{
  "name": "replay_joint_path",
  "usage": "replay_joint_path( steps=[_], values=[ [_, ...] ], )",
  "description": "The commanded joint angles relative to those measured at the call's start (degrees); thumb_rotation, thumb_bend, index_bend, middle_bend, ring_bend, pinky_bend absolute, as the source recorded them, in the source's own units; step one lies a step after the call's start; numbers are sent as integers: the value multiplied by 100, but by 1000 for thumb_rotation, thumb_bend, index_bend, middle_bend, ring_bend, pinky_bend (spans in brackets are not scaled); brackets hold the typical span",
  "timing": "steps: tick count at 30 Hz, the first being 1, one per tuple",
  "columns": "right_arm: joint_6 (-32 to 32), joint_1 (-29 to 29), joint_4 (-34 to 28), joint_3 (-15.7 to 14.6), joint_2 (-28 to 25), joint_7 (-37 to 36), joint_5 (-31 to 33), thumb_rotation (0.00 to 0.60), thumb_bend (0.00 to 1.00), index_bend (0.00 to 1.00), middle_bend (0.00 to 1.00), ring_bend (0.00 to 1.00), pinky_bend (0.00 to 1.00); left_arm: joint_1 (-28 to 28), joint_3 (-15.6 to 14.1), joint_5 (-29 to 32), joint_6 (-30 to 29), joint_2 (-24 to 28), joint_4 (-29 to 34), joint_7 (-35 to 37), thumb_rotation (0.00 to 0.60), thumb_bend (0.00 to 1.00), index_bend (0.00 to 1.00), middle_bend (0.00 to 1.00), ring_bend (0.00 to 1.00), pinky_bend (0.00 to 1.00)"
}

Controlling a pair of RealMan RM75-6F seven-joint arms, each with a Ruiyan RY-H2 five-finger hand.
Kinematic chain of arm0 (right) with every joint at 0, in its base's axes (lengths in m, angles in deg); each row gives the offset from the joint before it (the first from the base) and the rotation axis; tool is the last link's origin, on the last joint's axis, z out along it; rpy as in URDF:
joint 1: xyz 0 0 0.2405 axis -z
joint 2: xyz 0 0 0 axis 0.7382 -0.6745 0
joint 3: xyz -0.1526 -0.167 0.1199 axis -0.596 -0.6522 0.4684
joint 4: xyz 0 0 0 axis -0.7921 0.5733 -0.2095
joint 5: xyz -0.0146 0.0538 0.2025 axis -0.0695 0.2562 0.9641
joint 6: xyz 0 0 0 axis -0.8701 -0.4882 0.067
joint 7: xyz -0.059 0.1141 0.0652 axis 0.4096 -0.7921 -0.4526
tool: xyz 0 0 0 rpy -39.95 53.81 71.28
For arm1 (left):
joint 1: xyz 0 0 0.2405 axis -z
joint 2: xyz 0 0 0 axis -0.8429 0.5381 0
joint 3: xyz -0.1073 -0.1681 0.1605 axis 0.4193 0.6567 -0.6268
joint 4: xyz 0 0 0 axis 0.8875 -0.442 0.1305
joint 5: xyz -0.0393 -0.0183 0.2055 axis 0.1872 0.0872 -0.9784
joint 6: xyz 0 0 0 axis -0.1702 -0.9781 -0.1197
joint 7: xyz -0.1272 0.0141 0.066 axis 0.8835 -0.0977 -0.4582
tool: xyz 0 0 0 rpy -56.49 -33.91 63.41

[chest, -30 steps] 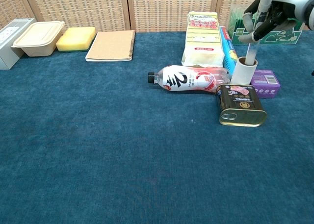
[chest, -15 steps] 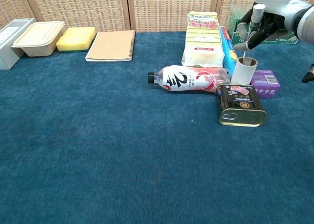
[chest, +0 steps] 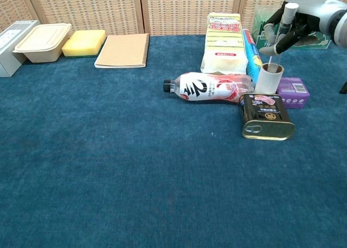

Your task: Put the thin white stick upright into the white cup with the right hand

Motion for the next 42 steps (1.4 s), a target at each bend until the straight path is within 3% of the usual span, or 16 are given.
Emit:
replay_joint_path(
  steps=[1, 10, 19, 31, 42],
  values=[
    [-9, 56, -43, 7, -58, -92, -75, 600, 378, 588, 687, 736, 825, -3, -7, -14, -10, 1, 3, -1, 599, 195, 96, 36, 30, 316],
    [-80, 117, -219, -4, -207, -145, -115, 547, 366, 438, 462, 483, 580, -24, -28, -71, -72, 9, 22, -3, 600, 197, 96, 37, 30, 315],
    [-183, 86, -229, -38, -212, -98, -94, 534, 305, 370, 355, 364, 436, -22, -22, -64, -66, 20, 25, 15, 599, 198, 96, 37, 30, 316],
    [-114, 94, -436, -16, -443, 28, -128, 527, 228, 289, 249, 231, 321, -21, -19, -66, -66, 29, 27, 33, 599, 197, 96, 36, 30, 315],
    [362, 439, -916, -101, -1238, 311, -360, 527, 228, 250, 213, 188, 278, -53, -38, -137, -163, 55, 60, 43, 600, 198, 96, 36, 30, 316]
  ],
)
